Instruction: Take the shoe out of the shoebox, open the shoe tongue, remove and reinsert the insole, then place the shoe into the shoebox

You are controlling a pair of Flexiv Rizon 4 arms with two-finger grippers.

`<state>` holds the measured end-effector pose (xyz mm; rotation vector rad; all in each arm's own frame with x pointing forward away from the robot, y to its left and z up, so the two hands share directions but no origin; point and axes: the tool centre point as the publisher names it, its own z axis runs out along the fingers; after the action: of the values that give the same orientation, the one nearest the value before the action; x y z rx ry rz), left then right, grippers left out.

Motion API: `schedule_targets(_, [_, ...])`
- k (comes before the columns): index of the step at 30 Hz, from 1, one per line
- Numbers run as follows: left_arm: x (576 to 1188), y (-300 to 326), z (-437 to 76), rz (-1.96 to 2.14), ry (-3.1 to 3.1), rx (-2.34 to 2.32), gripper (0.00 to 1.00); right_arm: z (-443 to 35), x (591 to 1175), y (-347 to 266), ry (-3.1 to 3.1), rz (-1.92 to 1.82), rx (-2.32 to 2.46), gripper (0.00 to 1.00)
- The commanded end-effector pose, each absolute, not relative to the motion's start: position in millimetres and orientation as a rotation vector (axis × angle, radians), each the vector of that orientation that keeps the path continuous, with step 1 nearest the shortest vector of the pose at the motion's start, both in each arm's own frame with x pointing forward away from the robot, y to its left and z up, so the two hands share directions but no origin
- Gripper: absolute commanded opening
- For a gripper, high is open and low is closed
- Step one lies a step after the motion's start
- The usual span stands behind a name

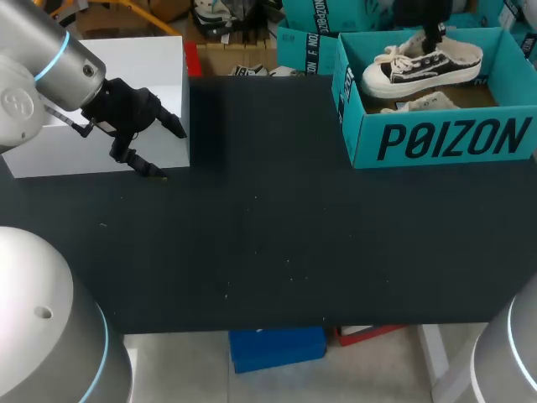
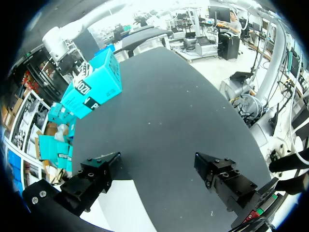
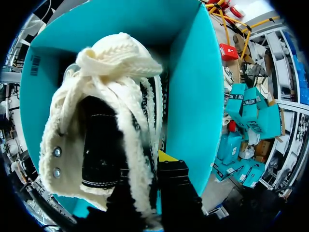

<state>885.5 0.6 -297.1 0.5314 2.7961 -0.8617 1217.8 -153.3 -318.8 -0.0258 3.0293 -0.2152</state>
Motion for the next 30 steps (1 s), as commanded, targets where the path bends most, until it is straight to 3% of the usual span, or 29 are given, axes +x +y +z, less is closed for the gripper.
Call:
schedule_targets(1, [884.8,0.9,-298.2,-0.861,2.791,0.531,1.0,-337.4,1227.1,-154.1,3.049,-0.186,-0.018,0.0])
schedule_targets(14, [884.8,0.9,-298.2,-0.861,2.791,0.531,1.0,-382.7,1226.6,-161.6,3.085,-0.134,0.01,0.0])
schedule_targets(30, [884.8,0.9,-298.2,-0.861,2.791,0.531,1.0,-399.3,1226.4,-167.8,3.11,-0.097,0.003,0.0])
